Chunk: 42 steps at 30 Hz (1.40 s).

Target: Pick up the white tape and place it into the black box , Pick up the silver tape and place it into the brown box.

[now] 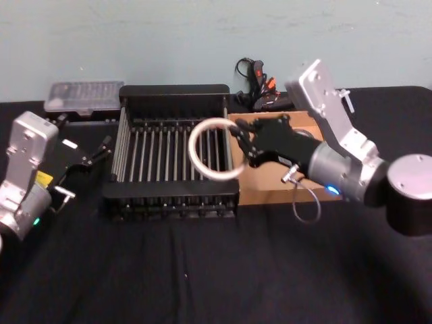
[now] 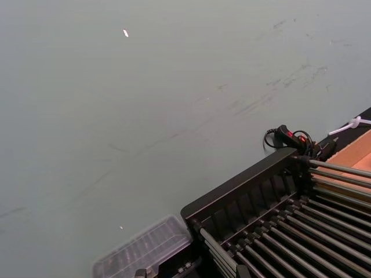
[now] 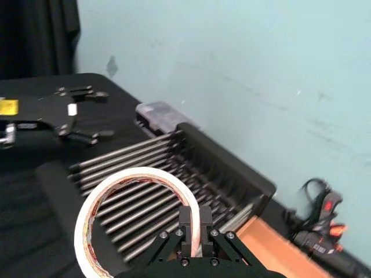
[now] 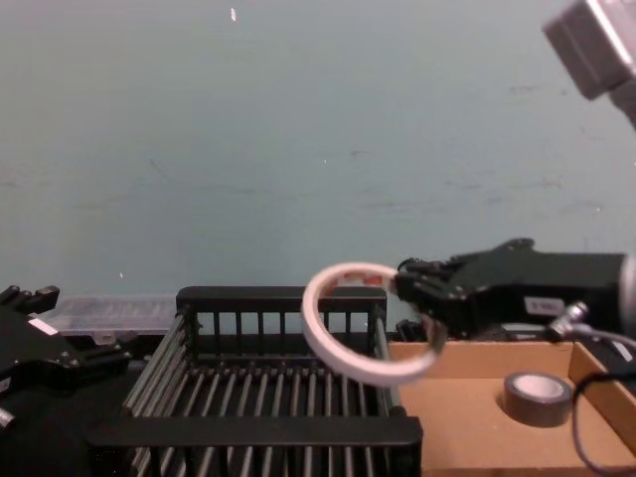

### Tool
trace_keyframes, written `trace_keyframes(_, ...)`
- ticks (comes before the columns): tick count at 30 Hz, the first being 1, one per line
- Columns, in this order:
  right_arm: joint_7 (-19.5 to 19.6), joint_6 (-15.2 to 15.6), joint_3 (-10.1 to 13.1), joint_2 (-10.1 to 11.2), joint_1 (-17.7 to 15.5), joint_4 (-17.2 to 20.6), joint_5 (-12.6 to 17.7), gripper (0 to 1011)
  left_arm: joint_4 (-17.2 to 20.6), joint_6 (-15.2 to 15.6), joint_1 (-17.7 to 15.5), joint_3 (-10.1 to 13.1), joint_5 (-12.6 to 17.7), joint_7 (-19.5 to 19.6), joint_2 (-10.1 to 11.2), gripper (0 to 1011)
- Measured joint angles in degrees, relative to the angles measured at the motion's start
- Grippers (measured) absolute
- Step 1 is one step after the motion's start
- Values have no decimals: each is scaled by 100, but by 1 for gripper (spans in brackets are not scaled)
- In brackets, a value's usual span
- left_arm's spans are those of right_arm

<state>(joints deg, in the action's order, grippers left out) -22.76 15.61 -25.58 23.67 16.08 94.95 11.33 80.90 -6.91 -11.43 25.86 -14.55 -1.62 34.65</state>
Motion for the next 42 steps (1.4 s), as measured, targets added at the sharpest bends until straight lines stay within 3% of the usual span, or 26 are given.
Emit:
trace_keyframes(8, 238, -382, -182, -395, 497, -696, -488, 95, 0, 0, 0, 0, 0, 0, 0, 1001)
trace_keyframes(16, 403, -806, -406, -853, 984, -1651, -1002, 95, 0, 0, 0, 0, 0, 0, 0, 1001)
trace_keyframes(28, 455, -1223, -556, -1433, 1437, -2926, -1381, 95, 0, 0, 0, 0, 0, 0, 0, 1001)
trace_keyframes(34, 433, -1274, -527, -1578, 1485, -3204, -1456, 95, 0, 0, 0, 0, 0, 0, 0, 1001)
trace_keyframes(42, 420, -1270, -513, -1597, 1487, -3238, -1481, 95, 0, 0, 0, 0, 0, 0, 0, 1001)
